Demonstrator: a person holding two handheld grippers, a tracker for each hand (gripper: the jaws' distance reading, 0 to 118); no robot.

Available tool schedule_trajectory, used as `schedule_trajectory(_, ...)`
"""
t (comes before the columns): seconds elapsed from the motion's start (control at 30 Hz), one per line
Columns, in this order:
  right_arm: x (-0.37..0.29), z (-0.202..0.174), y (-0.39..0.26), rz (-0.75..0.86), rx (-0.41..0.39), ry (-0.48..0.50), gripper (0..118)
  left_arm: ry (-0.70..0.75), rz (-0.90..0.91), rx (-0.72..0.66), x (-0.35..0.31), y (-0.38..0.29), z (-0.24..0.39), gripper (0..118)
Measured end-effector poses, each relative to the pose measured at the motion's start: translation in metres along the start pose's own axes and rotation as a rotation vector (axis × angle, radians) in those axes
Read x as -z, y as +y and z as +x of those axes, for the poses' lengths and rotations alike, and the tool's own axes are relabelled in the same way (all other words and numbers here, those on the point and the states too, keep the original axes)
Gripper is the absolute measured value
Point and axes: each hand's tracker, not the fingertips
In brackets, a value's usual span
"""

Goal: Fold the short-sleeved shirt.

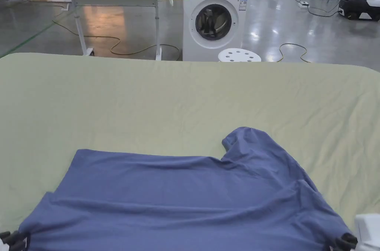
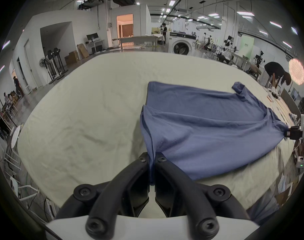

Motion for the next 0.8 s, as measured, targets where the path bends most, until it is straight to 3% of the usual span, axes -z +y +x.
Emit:
schedule_trajectory(0.17, 0.013, -0.012, -0.039, -0.090, -0.019, -0.025, 7, 0.018, -0.090, -0.005, 0.012, -0.043, -0.001, 0)
schedule_trajectory(0.37, 0.031, -0.025, -0.048, -0.084, -0.053, -0.067, 9, 0.042, -0.098, -0.012, 0.033, -0.051, -0.001, 0)
schedule_trajectory(0.43, 0.028, -0.026, -0.042, -0.085, -0.079, -0.072, 21, 0.050, -0.092, 0.008, 0.033, -0.047, 0.001, 3)
schedule_trajectory(0.5, 0.022, -0.030, -0.037, -0.077, -0.084, -0.096, 57, 0.063, -0.064, 0.035, 0.032, -0.042, 0.005, 18)
schedule_trajectory(0.53, 0.016, -0.033, -0.033, -0.062, -0.095, -0.144, 66, 0.078, -0.043, 0.045, 0.030, -0.039, 0.008, 25)
schedule_trajectory(0.6, 0.005, -0.040, -0.025, -0.008, -0.125, -0.207, 75, 0.078, 0.022, 0.059, 0.027, -0.030, 0.013, 46)
schedule_trajectory(0.63, 0.000, -0.046, -0.020, 0.033, -0.147, -0.217, 76, 0.069, 0.060, 0.055, 0.019, -0.024, 0.021, 52)
schedule_trajectory(0.8, -0.006, -0.070, 0.013, 0.280, -0.066, -0.153, 80, 0.072, 0.263, 0.064, 0.019, 0.007, 0.042, 52)
